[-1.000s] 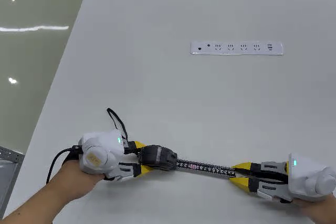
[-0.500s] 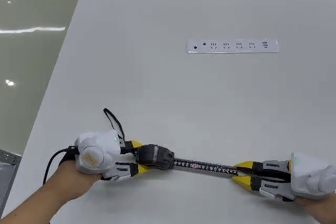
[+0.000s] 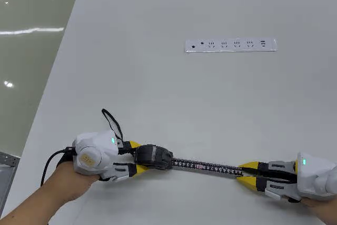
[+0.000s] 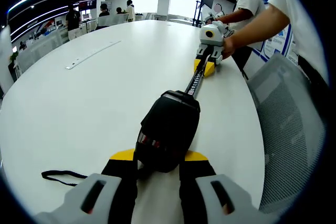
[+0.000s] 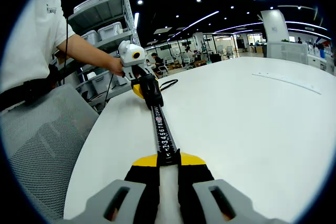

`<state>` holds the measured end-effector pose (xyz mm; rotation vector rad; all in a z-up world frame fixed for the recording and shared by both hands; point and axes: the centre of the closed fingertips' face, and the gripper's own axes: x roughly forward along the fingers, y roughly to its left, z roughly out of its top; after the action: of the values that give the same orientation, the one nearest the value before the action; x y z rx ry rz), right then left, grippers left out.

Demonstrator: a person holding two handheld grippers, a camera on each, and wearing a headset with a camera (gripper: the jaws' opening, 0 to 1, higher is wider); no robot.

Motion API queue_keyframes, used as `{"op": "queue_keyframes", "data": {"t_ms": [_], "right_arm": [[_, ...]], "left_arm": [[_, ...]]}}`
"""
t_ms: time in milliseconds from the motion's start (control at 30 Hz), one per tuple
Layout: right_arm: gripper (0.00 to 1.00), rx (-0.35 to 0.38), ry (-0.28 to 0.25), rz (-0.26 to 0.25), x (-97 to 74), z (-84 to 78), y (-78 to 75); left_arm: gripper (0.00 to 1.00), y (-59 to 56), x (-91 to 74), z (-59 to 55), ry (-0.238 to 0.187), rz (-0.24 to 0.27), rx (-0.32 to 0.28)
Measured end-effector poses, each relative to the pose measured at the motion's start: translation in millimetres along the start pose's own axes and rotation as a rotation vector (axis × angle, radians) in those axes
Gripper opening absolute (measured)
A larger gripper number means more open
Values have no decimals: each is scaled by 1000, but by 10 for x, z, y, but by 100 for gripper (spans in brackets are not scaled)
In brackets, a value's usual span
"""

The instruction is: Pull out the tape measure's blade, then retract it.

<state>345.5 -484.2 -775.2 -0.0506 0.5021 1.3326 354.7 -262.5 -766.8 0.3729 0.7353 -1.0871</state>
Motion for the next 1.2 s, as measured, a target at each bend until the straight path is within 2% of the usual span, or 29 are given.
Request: {"op": "queue_keyframes", "data": {"t_ms": [1200], "right_arm": [[9,21,-4,-33,-271,-104,9]], "left_arm": [[26,0,5,-13,8,3,2]]}}
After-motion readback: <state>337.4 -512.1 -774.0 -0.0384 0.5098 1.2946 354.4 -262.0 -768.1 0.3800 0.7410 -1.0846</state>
